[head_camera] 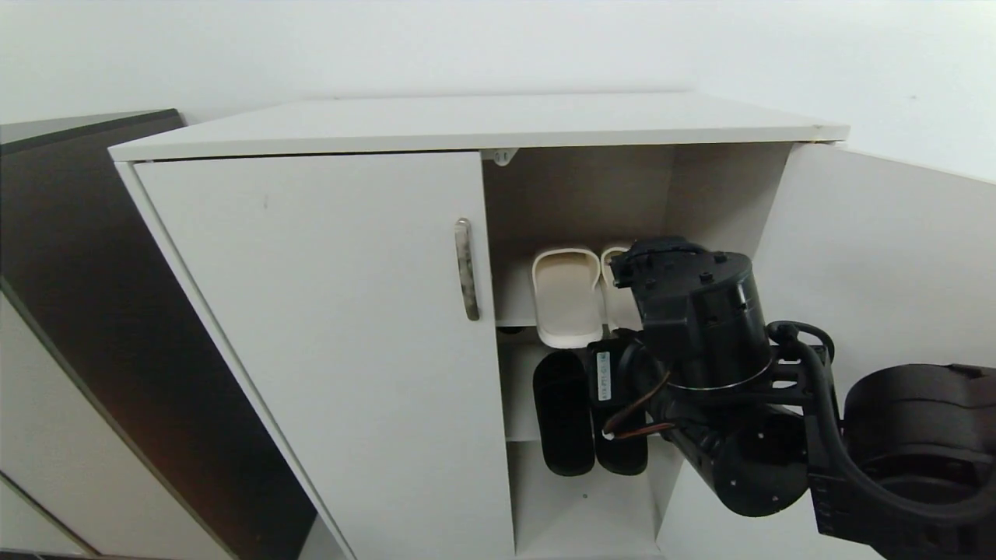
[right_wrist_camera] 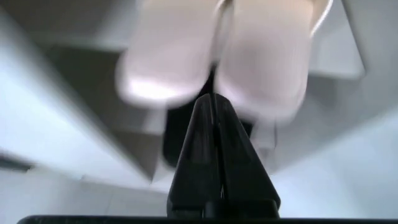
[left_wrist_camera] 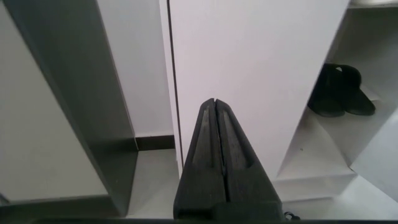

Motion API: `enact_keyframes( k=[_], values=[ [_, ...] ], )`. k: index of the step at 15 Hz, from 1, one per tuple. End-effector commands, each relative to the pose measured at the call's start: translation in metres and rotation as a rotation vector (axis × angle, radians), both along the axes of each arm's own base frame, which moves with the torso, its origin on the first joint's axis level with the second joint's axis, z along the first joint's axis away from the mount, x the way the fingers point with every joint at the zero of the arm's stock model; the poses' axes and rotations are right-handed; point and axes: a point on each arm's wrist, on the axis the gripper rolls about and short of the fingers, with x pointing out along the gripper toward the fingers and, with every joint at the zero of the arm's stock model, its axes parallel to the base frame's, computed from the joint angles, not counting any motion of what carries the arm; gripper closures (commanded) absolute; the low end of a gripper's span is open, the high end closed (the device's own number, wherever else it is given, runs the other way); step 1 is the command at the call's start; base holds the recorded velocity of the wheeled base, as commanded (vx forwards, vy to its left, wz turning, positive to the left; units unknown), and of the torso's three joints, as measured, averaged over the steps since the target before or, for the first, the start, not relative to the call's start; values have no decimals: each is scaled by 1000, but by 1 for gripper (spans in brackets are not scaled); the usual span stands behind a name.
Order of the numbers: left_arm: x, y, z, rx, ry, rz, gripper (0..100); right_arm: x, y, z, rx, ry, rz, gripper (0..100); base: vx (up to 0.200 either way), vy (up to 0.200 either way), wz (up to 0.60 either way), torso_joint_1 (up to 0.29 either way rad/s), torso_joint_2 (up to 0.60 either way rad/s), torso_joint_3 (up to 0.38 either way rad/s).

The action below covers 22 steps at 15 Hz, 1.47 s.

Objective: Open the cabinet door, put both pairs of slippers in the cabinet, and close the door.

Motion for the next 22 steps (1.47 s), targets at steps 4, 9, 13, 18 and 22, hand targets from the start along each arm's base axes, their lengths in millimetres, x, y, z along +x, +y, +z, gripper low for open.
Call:
enact_keyframes(
  k=[4, 9, 13, 18, 22],
  values=[
    [0, 0, 0, 0, 0, 0, 100, 0, 0, -9, -23, 17, 0, 100, -200, 0, 0, -1, 2, 1],
    [0, 0, 0, 0, 0, 0, 100, 0, -1, -11, -25, 18, 0, 100, -200, 0, 0, 2, 4, 5],
    [0, 0, 0, 0, 0, 0, 100, 0, -1, -13, -18, 14, 1, 100, -200, 0, 0, 1, 1, 2],
    [0, 0, 0, 0, 0, 0, 100, 0, -2, -13, -18, 13, 1, 100, -200, 0, 0, 2, 1, 4],
    [0, 0, 0, 0, 0, 0, 100, -2, -3, -19, -60, 22, 10, 100, -50, 0, 0, 1, 2, 1]
  ],
)
